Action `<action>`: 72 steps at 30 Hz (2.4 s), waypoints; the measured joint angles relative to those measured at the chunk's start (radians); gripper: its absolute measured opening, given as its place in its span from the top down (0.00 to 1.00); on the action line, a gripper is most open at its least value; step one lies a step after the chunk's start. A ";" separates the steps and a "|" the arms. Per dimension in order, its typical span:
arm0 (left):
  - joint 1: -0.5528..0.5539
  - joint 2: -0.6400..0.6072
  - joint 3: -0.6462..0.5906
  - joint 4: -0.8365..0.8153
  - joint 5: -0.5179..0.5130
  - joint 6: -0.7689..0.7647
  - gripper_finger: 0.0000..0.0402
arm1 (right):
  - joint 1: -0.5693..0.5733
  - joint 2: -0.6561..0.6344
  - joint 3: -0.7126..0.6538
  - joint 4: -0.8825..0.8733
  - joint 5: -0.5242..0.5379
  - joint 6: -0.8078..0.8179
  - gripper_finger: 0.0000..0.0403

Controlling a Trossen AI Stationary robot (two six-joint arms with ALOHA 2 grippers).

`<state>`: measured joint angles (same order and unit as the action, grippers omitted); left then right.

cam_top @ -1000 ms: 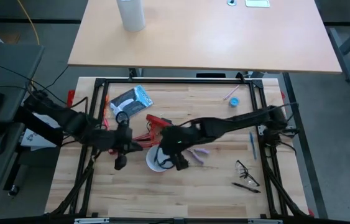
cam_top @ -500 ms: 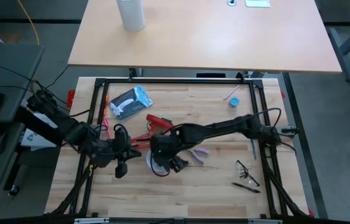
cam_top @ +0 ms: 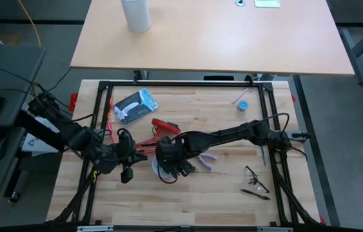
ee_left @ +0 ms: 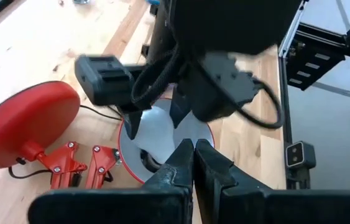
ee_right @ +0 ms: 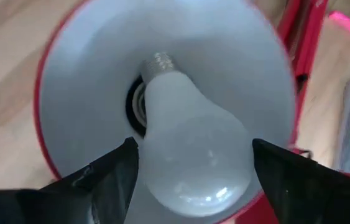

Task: Screw lightbulb
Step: Insert the lightbulb into the red desk lamp

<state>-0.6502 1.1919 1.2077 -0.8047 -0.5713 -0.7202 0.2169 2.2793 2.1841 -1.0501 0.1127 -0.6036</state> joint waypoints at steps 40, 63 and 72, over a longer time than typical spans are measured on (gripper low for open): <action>0.061 0.123 0.001 0.006 -0.005 -0.048 0.69 | 0.074 -0.031 0.171 -0.246 0.193 0.133 0.34; 0.032 0.381 0.000 0.205 -0.152 -0.177 0.98 | 0.084 -0.031 0.172 -0.256 0.220 0.106 0.34; 0.027 0.361 0.000 0.228 -0.087 -0.135 0.66 | 0.084 -0.031 0.172 -0.256 0.219 0.106 0.34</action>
<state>-0.6235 1.5530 1.2076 -0.5769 -0.6584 -0.8551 0.3004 2.2478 2.3558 -1.3056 0.3317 -0.4980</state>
